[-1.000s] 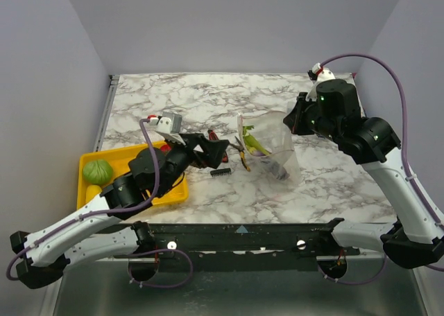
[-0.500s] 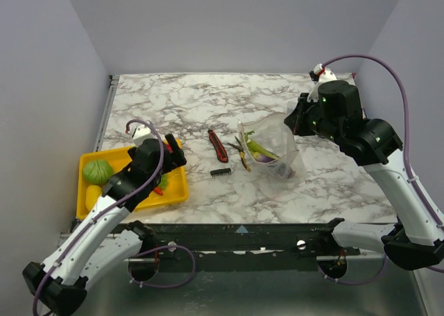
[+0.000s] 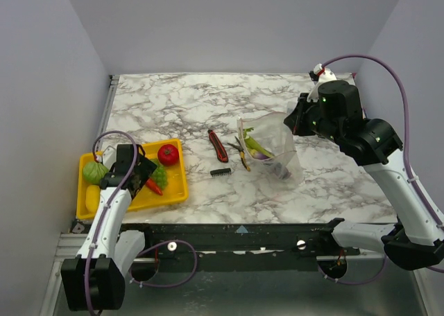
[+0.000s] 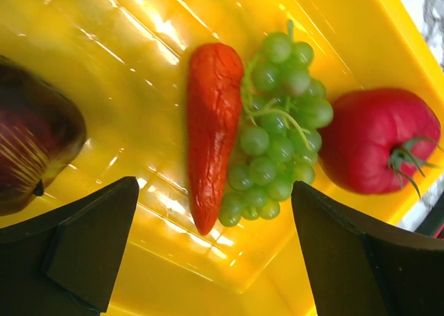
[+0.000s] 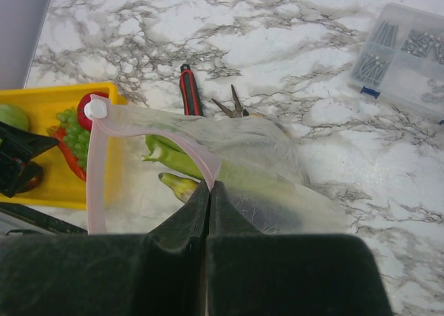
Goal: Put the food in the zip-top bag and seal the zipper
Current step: Pick up the fake vegetable from the bin.
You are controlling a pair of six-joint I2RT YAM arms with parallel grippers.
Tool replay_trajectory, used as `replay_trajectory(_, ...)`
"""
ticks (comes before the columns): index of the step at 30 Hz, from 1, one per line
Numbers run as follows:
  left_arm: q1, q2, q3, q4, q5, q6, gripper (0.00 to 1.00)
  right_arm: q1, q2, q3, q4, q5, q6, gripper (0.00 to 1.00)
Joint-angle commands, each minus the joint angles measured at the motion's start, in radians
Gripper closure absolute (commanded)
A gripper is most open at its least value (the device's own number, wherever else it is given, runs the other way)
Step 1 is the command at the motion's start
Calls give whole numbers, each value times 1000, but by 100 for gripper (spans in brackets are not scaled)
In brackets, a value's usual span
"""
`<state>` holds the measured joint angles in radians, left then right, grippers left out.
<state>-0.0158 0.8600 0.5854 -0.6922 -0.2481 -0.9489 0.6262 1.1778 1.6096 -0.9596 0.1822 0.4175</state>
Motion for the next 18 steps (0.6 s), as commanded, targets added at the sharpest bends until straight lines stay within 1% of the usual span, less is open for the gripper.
replay_trajectory(1,69,47,0,23,18,-48,10,-4,-15,-1,43,-32,-14,99)
replay_trajectory(4,75,102,3,50,44,-64,18,-3,-14,-4,49,-37,-17,99)
replay_trajectory(7,75,145,13,33,34,-111,25,-5,-14,-1,46,-34,-19,99)
replay_trajectory(11,76,164,3,27,4,-166,31,-3,-22,-2,43,-29,-22,99)
replay_trajectory(14,76,175,-13,37,-17,-199,39,-4,-24,-6,44,-27,-23,99)
replay_trajectory(18,82,190,-39,47,-3,-239,44,-3,-23,-6,42,-26,-25,99)
